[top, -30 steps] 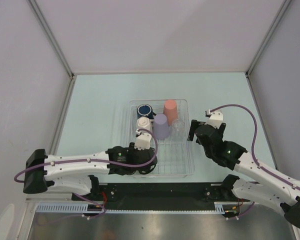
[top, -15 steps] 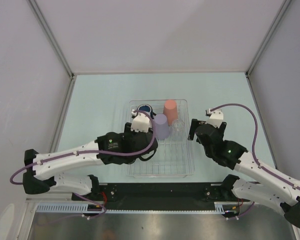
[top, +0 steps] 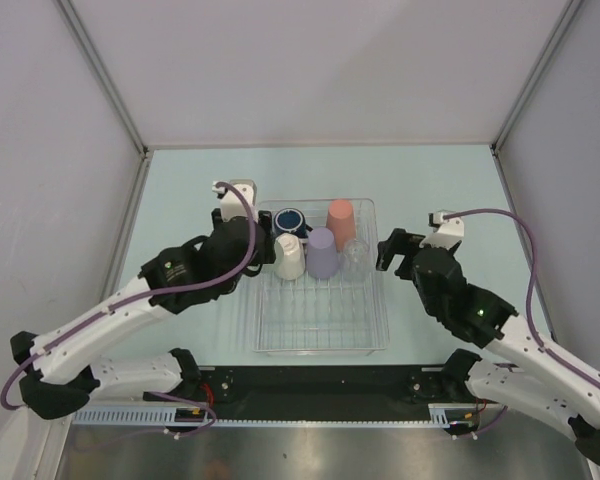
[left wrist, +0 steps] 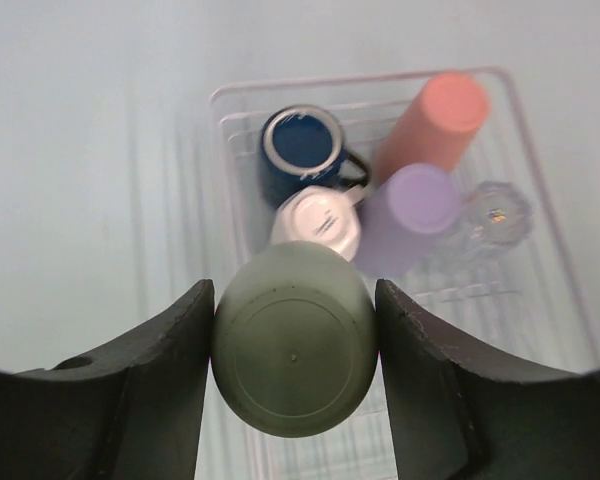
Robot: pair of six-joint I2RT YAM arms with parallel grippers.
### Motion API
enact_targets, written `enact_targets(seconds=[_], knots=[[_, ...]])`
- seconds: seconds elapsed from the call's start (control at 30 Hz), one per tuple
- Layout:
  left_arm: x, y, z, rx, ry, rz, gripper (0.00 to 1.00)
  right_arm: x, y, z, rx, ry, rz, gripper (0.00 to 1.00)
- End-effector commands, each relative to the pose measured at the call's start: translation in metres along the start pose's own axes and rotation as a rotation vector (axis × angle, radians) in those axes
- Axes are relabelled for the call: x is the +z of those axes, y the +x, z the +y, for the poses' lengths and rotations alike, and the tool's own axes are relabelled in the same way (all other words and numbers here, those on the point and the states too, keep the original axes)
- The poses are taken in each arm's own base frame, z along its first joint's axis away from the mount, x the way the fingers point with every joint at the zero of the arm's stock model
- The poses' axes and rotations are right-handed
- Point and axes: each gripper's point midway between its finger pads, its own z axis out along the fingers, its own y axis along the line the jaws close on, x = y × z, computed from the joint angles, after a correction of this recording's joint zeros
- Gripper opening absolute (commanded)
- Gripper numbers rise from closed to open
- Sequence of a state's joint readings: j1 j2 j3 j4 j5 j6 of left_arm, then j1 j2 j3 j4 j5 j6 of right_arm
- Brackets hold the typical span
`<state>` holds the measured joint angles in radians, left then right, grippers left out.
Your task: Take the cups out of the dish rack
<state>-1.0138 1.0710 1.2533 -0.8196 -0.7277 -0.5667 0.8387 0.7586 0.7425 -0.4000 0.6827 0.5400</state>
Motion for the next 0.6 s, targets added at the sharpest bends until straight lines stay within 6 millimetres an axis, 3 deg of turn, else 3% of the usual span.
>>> enact_targets(seconds=[0.0,0.13,0.43,0.57], knots=[[-0.022,-0.041,-0.027,-0.113,0.233,-0.164,0.00,-0.019,-0.026,0.042,0.110,-0.251,-0.066,1.00],[-0.041,-0.054,-0.044,-0.221,0.434,-0.283,0.00,-0.032,-0.032,0.074,0.152,-0.430,-0.046,1.00],[-0.068,-0.042,-0.086,-0.294,0.788,-0.306,0.00,-0.067,-0.057,0.130,0.332,-0.773,-0.057,0.91],[-0.069,-0.038,-0.091,-0.319,0.841,-0.332,0.00,-0.078,-0.061,0.136,0.390,-0.861,-0.073,0.84]])
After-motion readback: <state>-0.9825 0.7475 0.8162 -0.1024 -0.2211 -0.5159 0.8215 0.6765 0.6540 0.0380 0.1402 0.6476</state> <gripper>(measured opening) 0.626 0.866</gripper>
